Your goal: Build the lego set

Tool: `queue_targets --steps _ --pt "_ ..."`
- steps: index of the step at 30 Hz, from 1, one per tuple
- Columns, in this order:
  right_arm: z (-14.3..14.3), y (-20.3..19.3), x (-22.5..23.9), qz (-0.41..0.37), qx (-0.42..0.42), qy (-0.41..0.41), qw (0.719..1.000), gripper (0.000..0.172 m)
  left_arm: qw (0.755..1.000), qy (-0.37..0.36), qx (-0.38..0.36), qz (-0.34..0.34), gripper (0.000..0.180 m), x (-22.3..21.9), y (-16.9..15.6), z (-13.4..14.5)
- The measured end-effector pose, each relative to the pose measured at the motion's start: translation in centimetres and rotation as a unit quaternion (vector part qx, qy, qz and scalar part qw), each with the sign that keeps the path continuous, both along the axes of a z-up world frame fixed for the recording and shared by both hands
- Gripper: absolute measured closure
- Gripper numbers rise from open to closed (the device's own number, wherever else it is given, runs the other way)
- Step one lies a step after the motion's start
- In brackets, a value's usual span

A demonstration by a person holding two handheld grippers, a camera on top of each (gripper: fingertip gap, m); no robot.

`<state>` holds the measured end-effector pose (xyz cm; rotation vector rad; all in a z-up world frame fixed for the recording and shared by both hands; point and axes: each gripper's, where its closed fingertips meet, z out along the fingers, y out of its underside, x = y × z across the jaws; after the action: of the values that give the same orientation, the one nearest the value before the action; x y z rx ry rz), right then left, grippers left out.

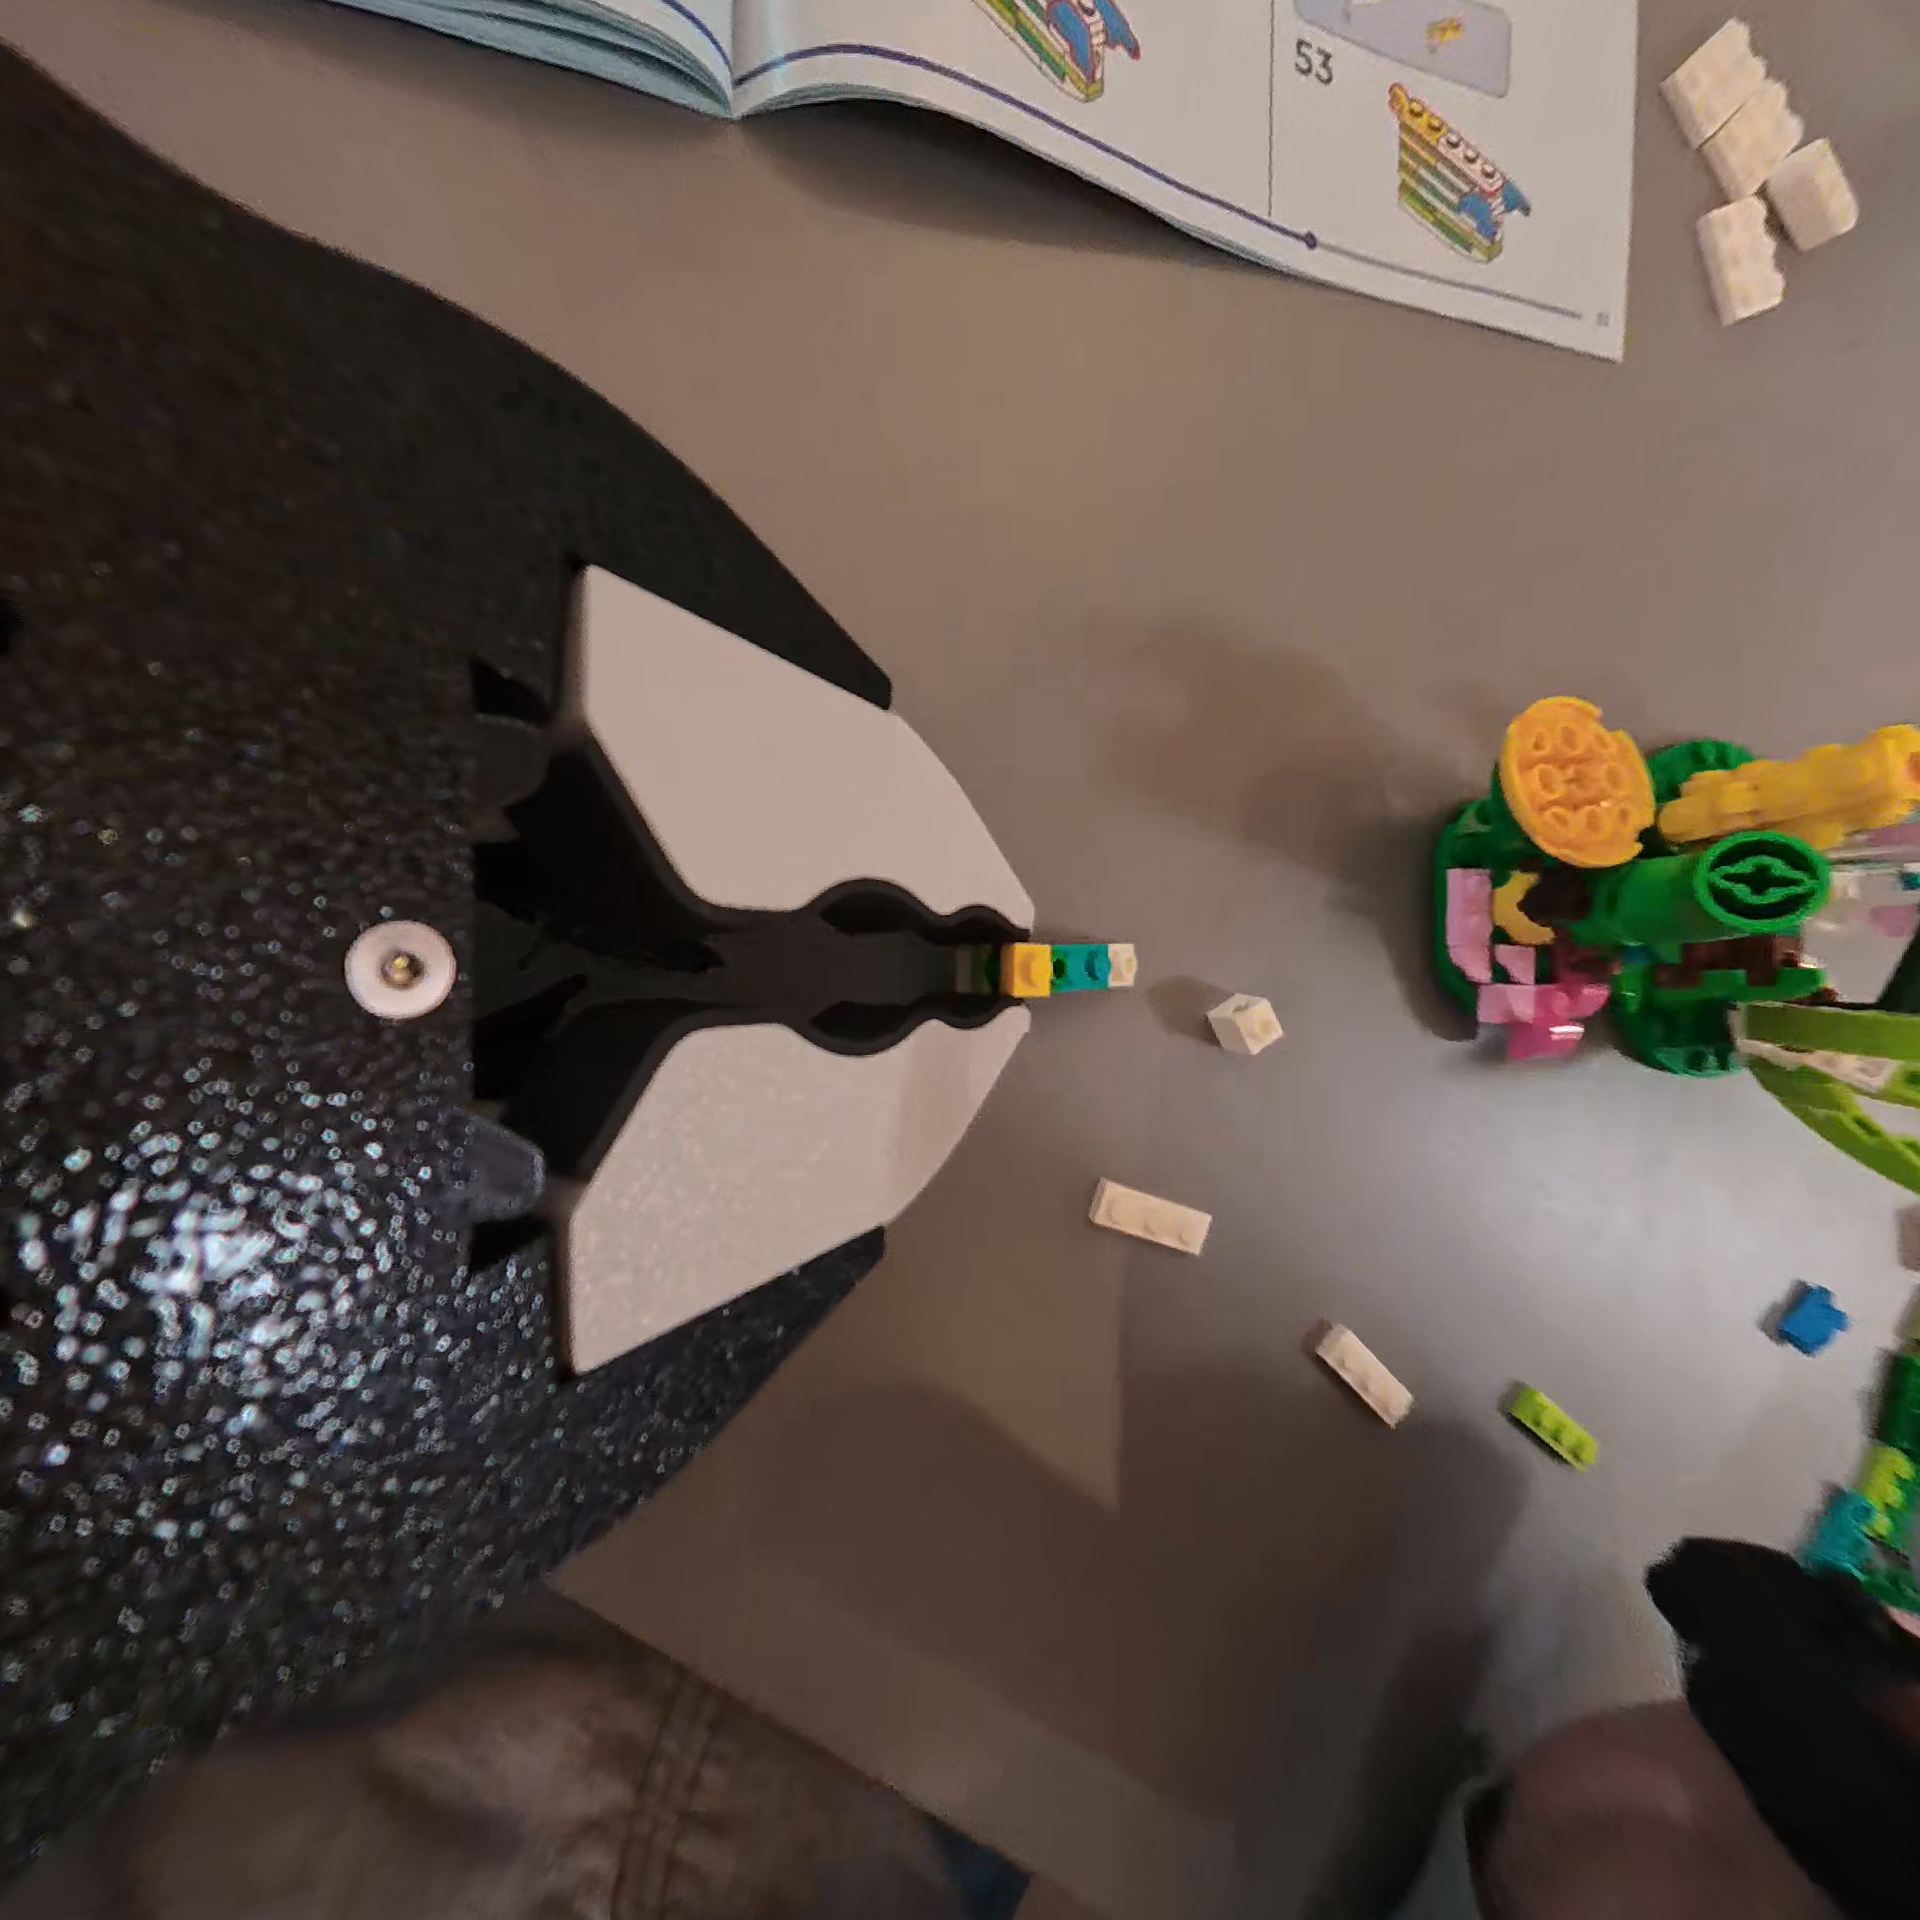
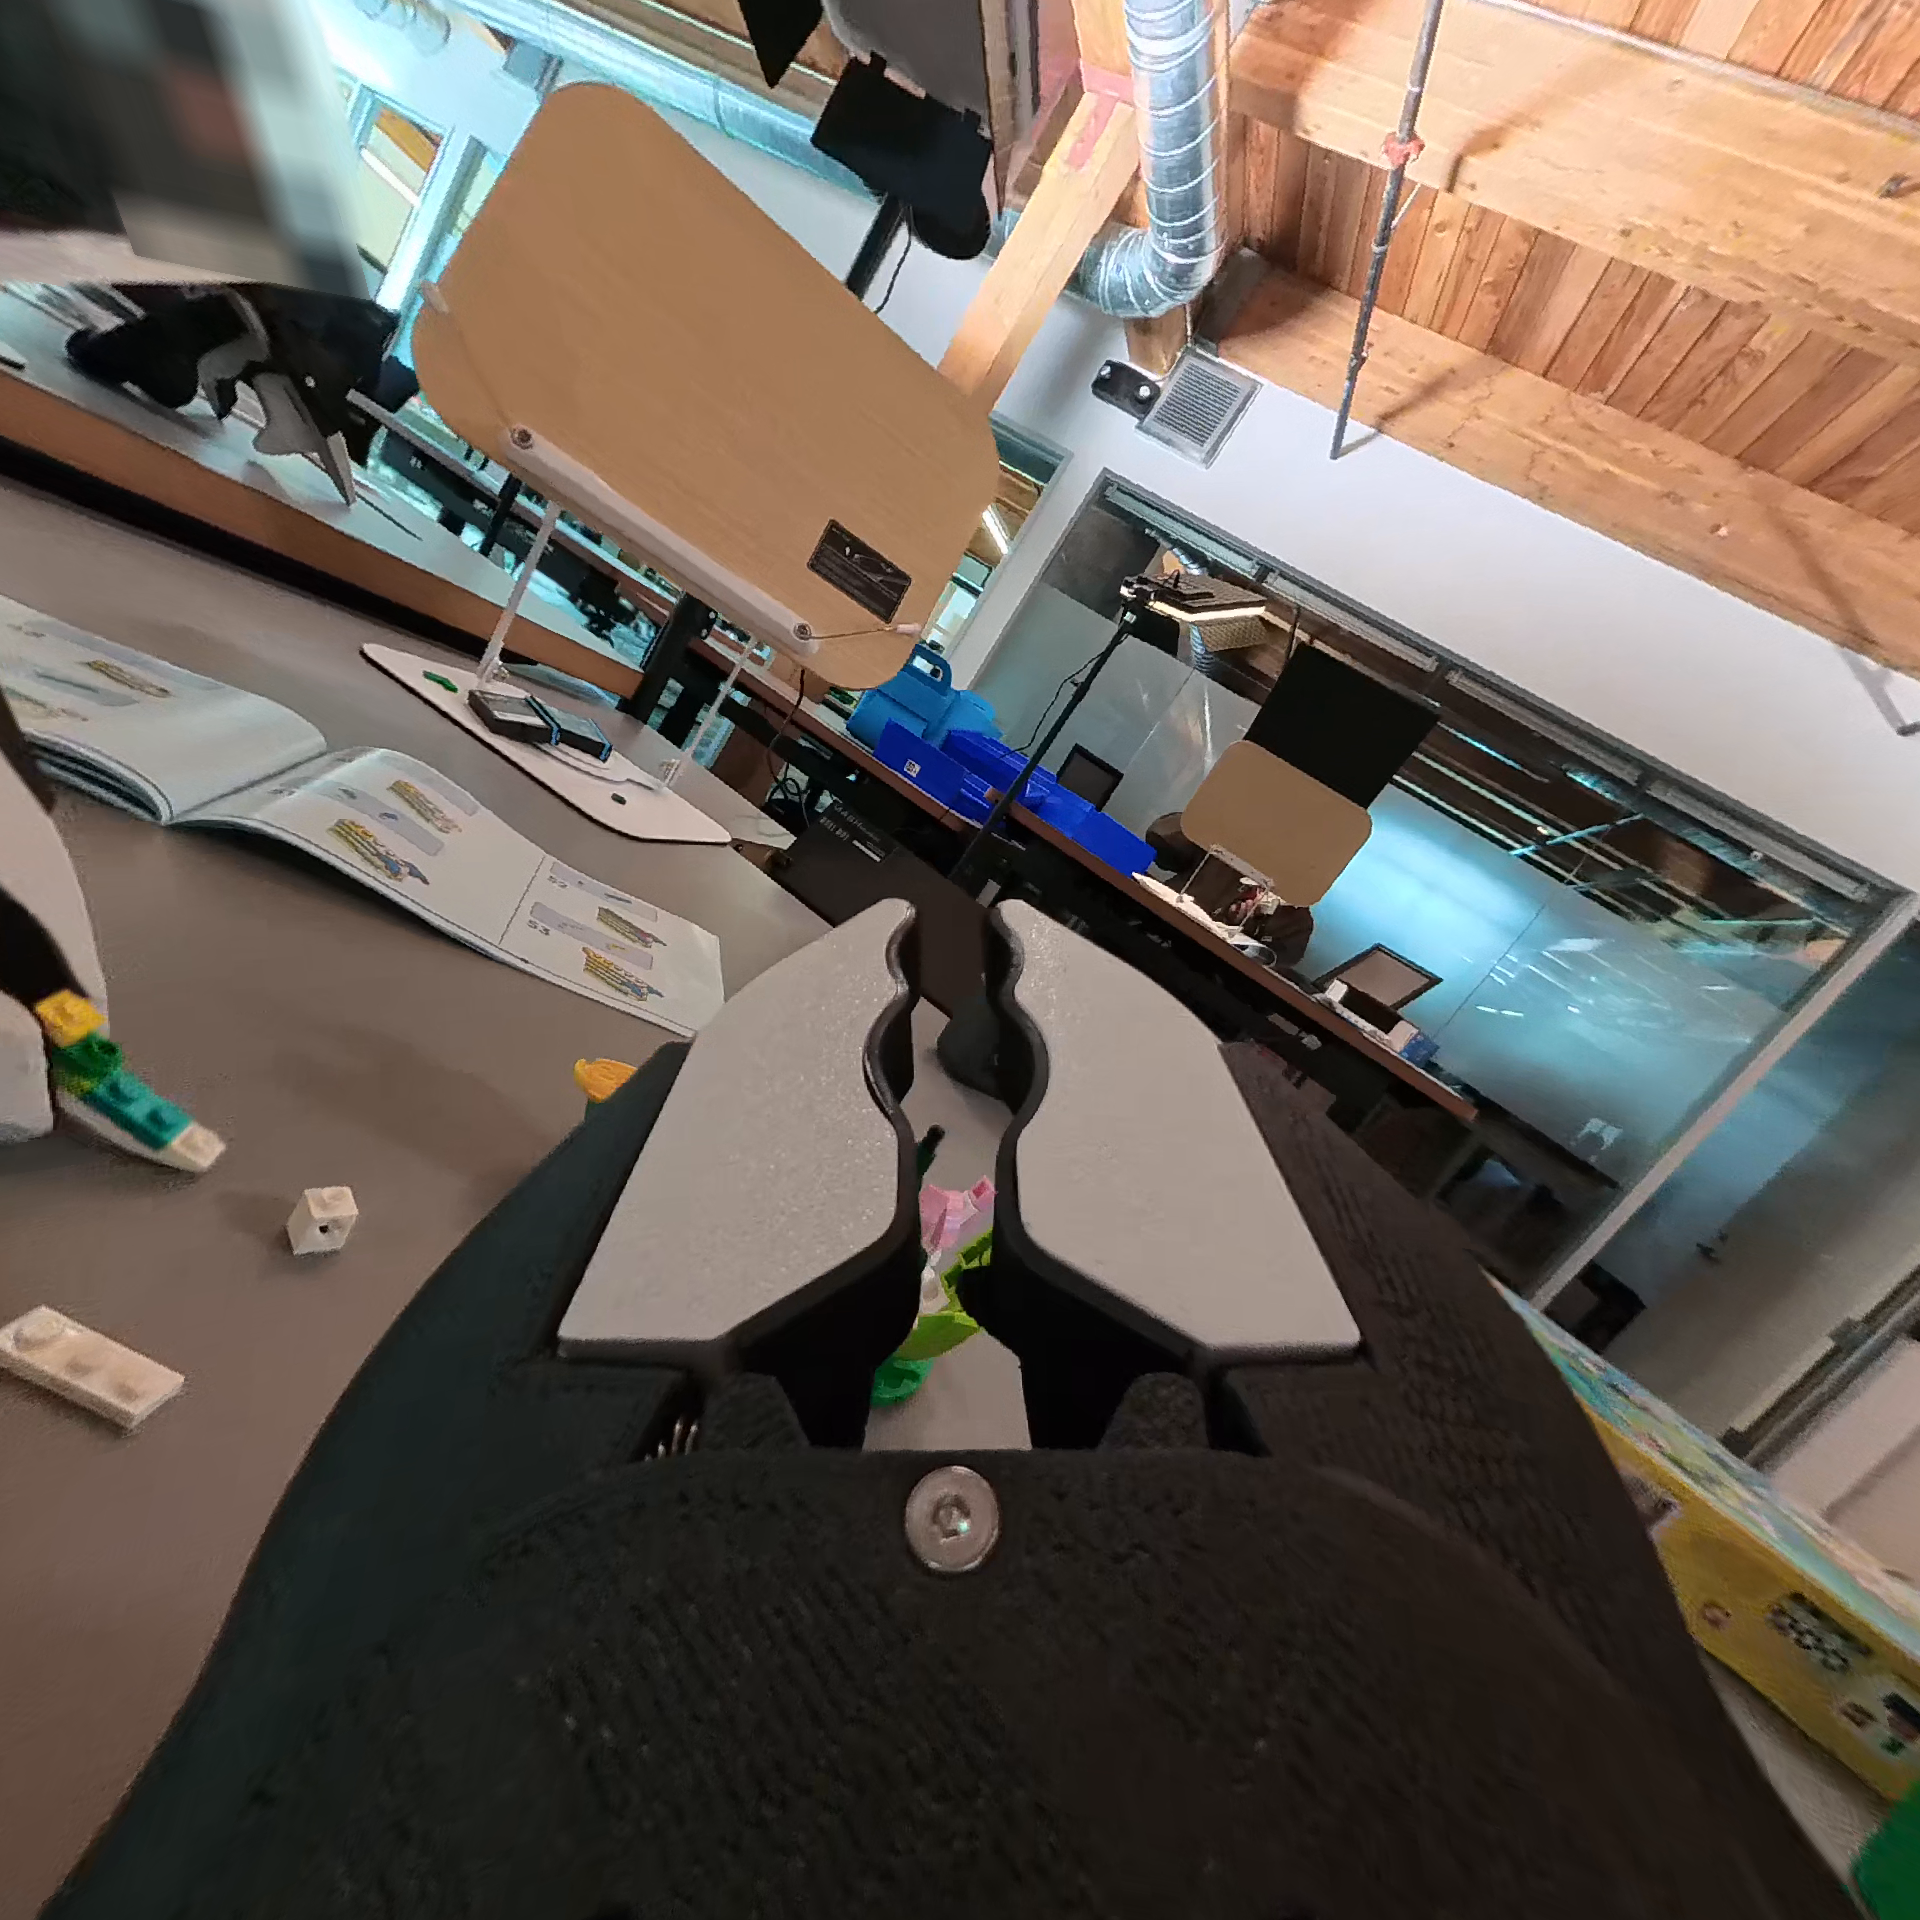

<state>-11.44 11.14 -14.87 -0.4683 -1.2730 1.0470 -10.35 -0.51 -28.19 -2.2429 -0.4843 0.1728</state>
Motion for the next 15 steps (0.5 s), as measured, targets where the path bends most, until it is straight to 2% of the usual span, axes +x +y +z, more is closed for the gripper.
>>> queue_targets --steps 1,9,15 --pt "0.11 0.14 0.04 0.001 -0.008 0.0 1.0 0.162 1.0 0.001 -0.004 0.002 0.172 -0.04 0.06 -0.09" --pt "0.46 0.37 0.39 0.005 -0.025 0.004 1.0 0.162 0.999 -0.037 0.013 0.015 0.171 0.19 0.0 -0.08" --pt "0.5 0.58 0.39 0.002 -0.027 0.005 1.0 0.162 0.999 -0.042 0.008 0.022 0.161 0.4 -0.44 0.01"
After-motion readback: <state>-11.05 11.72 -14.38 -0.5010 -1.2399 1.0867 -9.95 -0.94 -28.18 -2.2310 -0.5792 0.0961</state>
